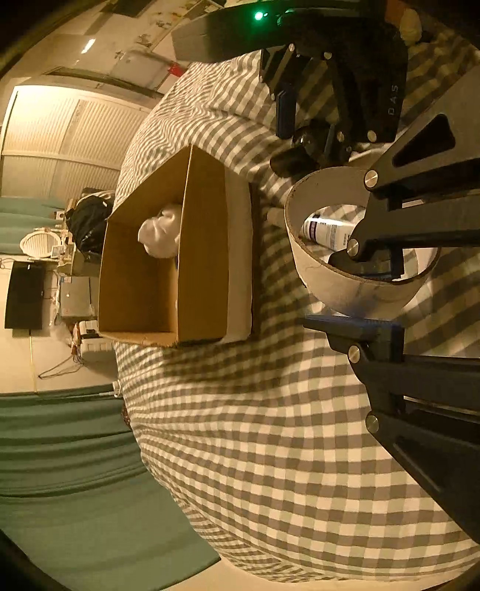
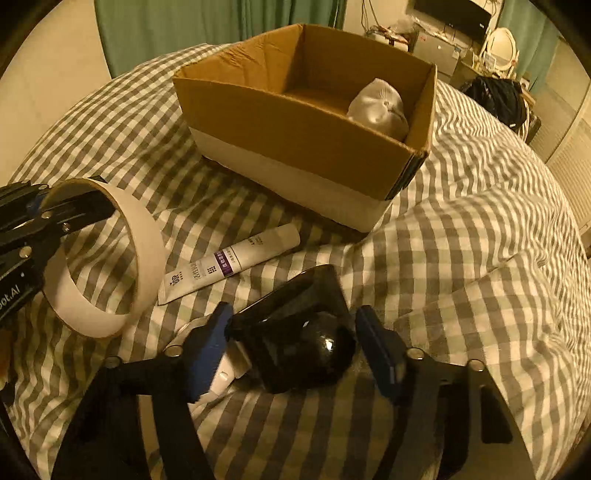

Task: Organize objects
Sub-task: 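Grasp the white tape roll with the left tool while the right tool grasps the black cup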

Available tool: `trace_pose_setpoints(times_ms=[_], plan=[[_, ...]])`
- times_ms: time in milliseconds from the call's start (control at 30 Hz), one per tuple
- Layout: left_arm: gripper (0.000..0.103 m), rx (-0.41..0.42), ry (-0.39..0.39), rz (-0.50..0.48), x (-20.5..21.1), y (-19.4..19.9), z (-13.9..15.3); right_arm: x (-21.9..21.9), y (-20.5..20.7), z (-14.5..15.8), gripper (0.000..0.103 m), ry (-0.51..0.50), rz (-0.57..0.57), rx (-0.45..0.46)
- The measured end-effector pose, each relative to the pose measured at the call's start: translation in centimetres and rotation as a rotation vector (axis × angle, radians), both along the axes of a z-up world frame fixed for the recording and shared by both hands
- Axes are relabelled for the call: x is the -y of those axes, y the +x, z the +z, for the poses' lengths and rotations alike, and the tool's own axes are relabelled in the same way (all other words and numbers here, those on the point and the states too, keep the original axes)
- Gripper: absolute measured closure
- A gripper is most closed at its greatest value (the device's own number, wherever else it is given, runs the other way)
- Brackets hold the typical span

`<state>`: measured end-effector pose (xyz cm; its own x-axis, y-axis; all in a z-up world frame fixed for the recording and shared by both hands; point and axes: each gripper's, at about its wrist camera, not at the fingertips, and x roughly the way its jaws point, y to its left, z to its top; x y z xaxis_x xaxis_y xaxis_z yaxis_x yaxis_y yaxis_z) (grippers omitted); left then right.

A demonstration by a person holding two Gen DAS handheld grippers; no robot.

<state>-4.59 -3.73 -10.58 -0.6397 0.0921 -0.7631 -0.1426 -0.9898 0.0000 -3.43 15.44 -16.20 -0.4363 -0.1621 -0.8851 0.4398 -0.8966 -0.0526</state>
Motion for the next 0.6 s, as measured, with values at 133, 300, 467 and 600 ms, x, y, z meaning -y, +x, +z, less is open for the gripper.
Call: trace_pose_setpoints(times_ms=[133, 300, 467, 600], plan=[[0.088, 0.002, -0.002, 0.008, 0.3, 0.2, -0.2, 0.2, 0.8, 0.4, 0.053, 0.032, 0.010, -0.037], [0.088, 0.001, 0.005, 0.017, 0.4, 0.4, 0.0, 0.3, 1.8, 1.0, 0.063, 0.082, 0.007, -0.093], [0.088, 0.008, 0.021, 0.040, 1.0, 0.6, 0.0, 1.3, 1.7, -0.2, 0.062, 0.197, 0.006, -0.118], [0.088, 0.013, 0.026, 0.075, 1.9, 1.1, 0.4, 1.5, 2.1, 0.5, 0.068, 0.177, 0.021, -0.147]])
